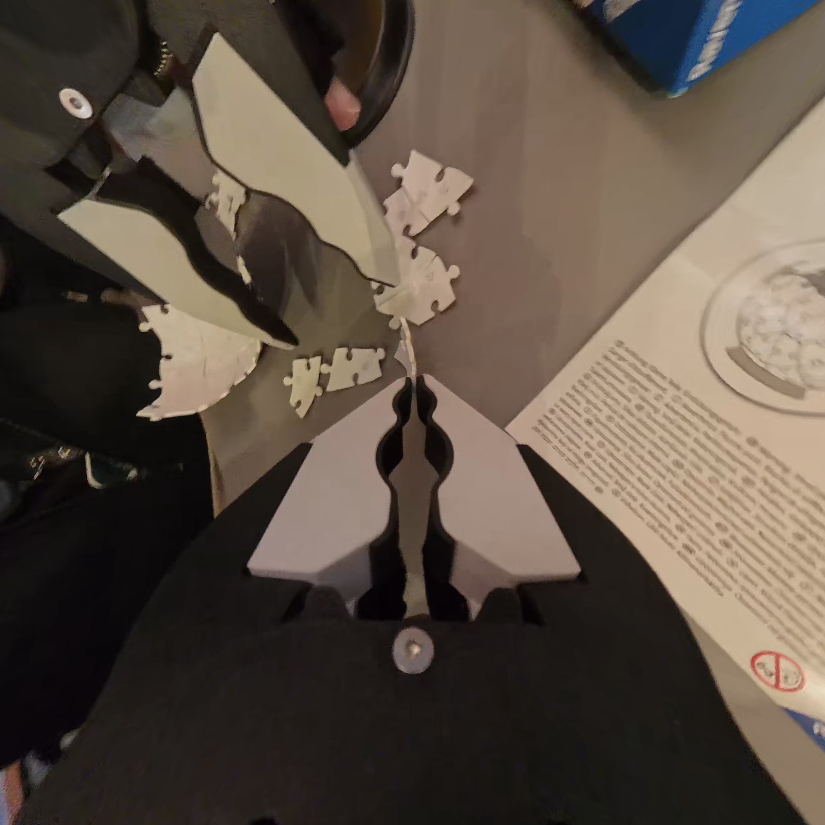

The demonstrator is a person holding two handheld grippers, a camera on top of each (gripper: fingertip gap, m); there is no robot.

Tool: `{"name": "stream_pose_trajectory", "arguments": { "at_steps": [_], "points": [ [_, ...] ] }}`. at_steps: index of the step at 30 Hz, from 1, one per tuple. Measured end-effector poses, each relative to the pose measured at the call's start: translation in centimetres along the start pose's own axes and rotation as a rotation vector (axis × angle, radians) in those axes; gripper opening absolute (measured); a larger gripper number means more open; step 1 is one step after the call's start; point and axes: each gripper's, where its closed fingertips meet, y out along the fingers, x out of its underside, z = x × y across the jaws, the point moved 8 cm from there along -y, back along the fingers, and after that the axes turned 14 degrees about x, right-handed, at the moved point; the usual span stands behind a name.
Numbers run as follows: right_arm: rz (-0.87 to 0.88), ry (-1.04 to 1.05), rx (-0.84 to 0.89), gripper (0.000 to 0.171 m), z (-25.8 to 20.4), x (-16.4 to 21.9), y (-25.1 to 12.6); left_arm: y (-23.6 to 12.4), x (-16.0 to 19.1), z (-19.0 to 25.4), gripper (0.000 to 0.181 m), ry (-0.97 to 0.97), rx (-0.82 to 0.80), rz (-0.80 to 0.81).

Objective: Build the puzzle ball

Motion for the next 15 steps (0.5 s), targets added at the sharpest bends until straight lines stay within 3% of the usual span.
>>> {"name": "stream_pose_trajectory", "arguments": {
  "at_steps": [1, 15],
  "points": [
    [-0.040, -0.021, -0.014, 0.000, 0.0, -0.3, 0.2, 0.2, 0.1, -0.1, 0.061, -0.003, 0.005, -0.006],
    [-0.454, -0.246, -0.123, 0.000, 0.9, -3.2, 1.6, 1.1, 0.5, -0.1, 0.066, 0.105, 0.033, -0.094]
  ]
}}
